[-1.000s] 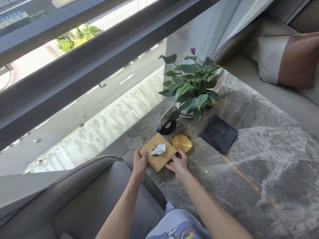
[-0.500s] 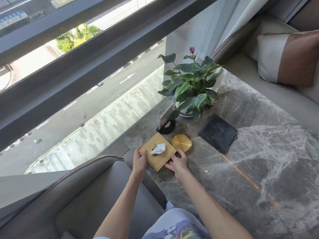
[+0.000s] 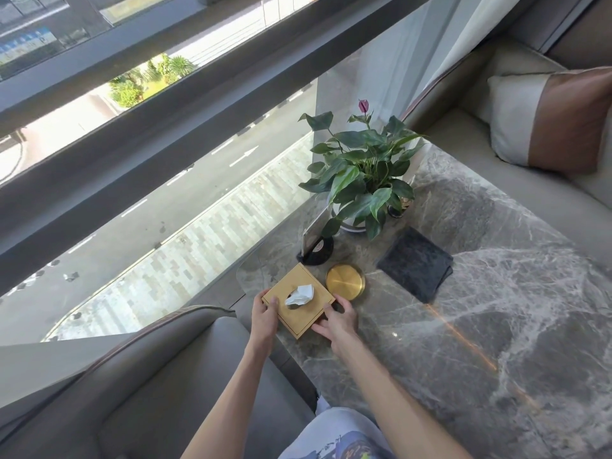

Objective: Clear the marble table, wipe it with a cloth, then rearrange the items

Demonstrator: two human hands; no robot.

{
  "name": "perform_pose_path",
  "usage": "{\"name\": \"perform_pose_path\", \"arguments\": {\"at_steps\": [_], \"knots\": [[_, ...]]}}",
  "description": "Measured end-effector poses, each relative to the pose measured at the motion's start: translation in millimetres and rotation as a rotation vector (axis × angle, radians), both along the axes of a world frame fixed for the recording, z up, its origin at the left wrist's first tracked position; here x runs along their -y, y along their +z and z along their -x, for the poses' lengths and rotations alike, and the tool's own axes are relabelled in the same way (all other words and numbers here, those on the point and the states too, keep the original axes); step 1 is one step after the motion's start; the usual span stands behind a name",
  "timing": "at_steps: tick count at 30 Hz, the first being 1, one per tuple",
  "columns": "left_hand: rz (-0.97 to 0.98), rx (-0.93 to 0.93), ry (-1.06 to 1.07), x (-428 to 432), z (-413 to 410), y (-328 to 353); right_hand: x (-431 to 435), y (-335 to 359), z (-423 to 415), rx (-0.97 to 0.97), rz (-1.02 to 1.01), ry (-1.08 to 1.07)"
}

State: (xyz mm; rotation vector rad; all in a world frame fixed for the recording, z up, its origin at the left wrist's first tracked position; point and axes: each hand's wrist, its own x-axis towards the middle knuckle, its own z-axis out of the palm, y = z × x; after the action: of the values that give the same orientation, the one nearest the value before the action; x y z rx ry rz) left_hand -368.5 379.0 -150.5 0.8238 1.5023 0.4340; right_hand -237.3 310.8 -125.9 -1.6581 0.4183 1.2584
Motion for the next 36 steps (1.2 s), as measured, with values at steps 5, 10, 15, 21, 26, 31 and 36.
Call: {"name": "perform_pose_path", "arguments": {"at_steps": [5, 10, 15, 21, 26, 31, 36], "knots": [[-0.003, -0.008, -0.035, 0.9, 1.0, 4.7, 0.1, 5.3, -1.4, 0.014, 0.029, 0.078], [-0.316, -0.219, -0.294, 10.6, 11.9, 12.3, 24.3, 8.5, -3.6, 0.764, 0.08, 0.839], [-0.545, -0.566, -0.672, 38.7, 24.2, 17.2, 61.4, 1.3, 4.2, 1.244, 0.052, 1.4], [-0.441, -0.664, -0.806, 48.5, 23.3, 20.0, 67.9, -5.2, 4.1, 1.225, 0.108, 1.508], [-0.418, -0.668, -0.814, 47.1, 23.4, 21.1, 64.1, -3.9, 3.4, 1.173, 0.118, 1.543], [-0.438, -0.678, -0.838, 45.1, 23.8, 21.8, 63.0, -1.1, 0.5, 1.158, 0.126, 1.554], [-0.429, -0.71, -0.857, 43.6, 25.3, 26.8, 62.4, -0.4, 4.7, 1.148, 0.145, 1.542]]}}
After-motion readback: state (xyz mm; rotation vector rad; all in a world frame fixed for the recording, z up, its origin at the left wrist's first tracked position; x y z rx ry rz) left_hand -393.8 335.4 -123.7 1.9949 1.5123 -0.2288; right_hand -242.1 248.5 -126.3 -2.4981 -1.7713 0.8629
